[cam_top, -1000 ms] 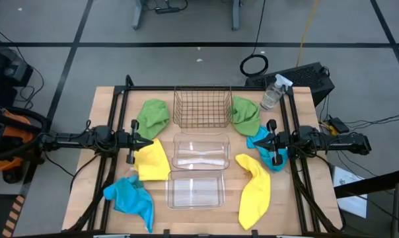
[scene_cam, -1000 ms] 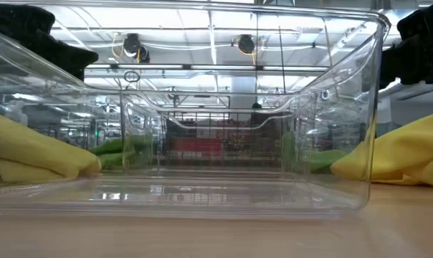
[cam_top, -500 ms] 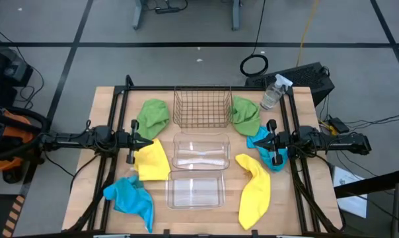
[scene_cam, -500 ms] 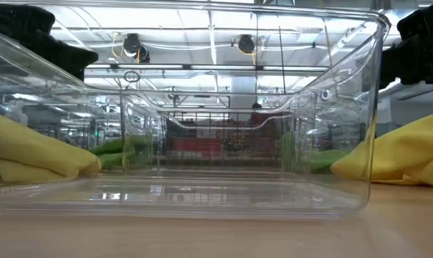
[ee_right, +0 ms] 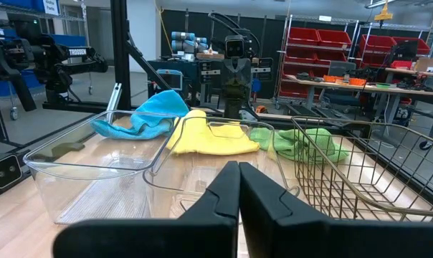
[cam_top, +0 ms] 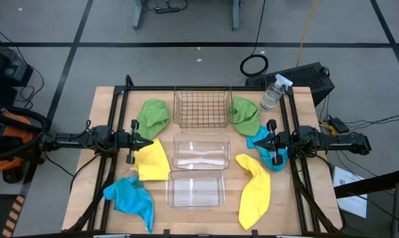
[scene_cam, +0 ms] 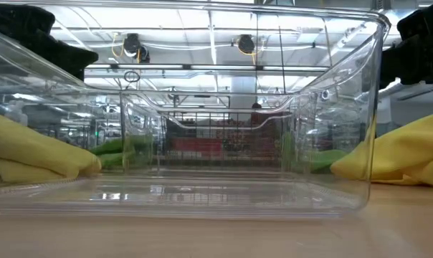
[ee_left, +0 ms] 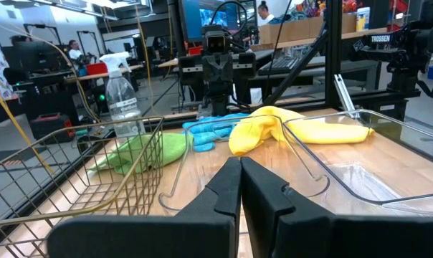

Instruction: Sort microfiber towel by color & place in baskets

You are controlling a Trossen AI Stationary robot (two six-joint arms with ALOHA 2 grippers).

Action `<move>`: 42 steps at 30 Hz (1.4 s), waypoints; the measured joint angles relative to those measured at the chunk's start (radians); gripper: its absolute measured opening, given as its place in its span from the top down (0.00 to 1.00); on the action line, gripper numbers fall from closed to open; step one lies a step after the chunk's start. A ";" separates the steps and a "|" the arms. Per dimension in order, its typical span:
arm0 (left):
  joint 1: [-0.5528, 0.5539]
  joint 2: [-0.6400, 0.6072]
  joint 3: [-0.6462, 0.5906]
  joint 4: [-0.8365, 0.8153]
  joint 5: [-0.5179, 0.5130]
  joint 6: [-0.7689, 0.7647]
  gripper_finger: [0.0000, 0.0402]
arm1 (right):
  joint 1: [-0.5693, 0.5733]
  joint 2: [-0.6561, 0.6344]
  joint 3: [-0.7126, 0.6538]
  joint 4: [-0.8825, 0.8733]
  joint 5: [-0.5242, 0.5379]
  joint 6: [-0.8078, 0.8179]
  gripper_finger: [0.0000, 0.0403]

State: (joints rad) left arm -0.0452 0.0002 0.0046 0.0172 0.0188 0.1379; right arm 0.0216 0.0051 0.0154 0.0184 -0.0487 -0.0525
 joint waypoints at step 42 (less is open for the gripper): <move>-0.001 0.000 0.000 0.023 0.000 0.130 0.96 | 0.000 0.000 0.000 0.013 -0.001 0.058 1.00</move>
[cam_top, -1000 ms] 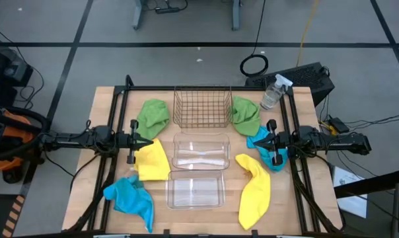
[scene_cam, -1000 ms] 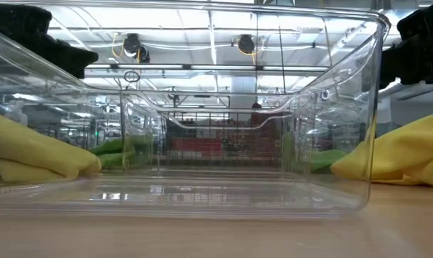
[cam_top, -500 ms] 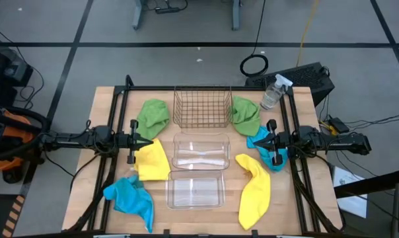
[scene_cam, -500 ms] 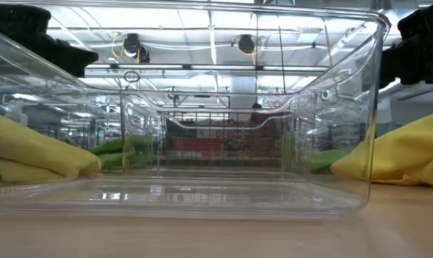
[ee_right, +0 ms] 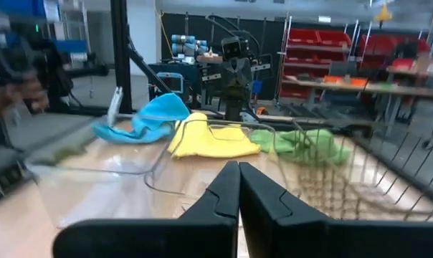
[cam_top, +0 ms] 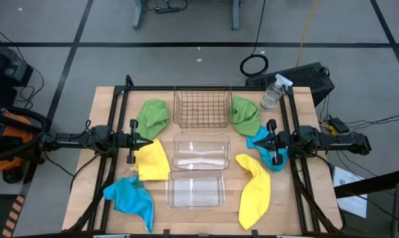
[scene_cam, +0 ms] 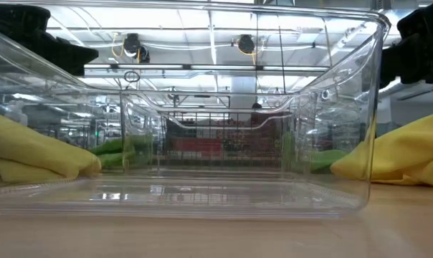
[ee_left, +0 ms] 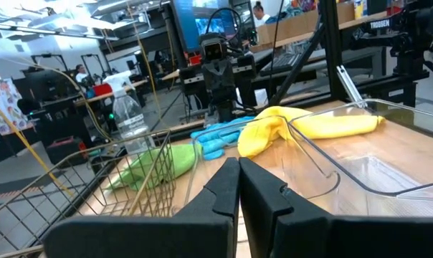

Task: Sort microfiber towel by color & place in baskets
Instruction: Put the left yellow towel into the bottom transparent bin

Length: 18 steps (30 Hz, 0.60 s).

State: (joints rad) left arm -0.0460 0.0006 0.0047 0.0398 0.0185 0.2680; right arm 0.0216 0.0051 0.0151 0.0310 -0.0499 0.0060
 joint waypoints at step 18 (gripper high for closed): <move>0.001 0.015 0.104 0.028 -0.109 -0.185 0.96 | 0.000 0.001 0.000 0.000 0.002 0.136 1.00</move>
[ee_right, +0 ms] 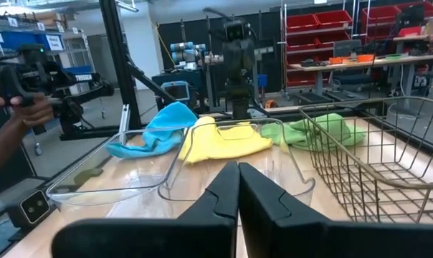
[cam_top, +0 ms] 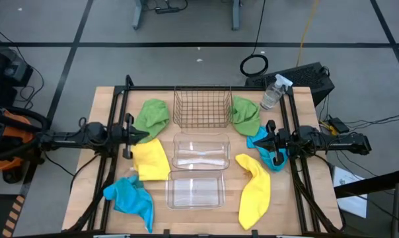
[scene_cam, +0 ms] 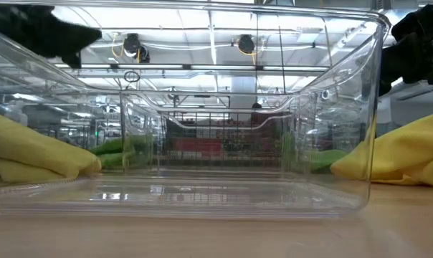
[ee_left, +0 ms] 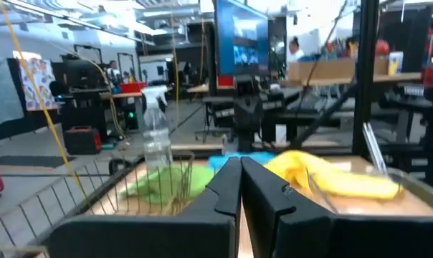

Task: Sort microfiber towel by color & place in baskets
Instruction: Put the left yellow towel into the bottom transparent bin

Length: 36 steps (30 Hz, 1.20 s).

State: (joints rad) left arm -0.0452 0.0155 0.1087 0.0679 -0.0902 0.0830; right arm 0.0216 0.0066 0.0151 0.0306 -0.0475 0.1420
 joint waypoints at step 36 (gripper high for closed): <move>-0.003 0.756 0.767 -0.321 -0.044 -0.048 0.96 | 0.000 0.038 0.000 -0.001 -0.003 0.115 1.00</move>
State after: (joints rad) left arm -0.0483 0.7714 0.8761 -0.2527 -0.1337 0.0349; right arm 0.0216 0.0444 0.0151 0.0296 -0.0505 0.2567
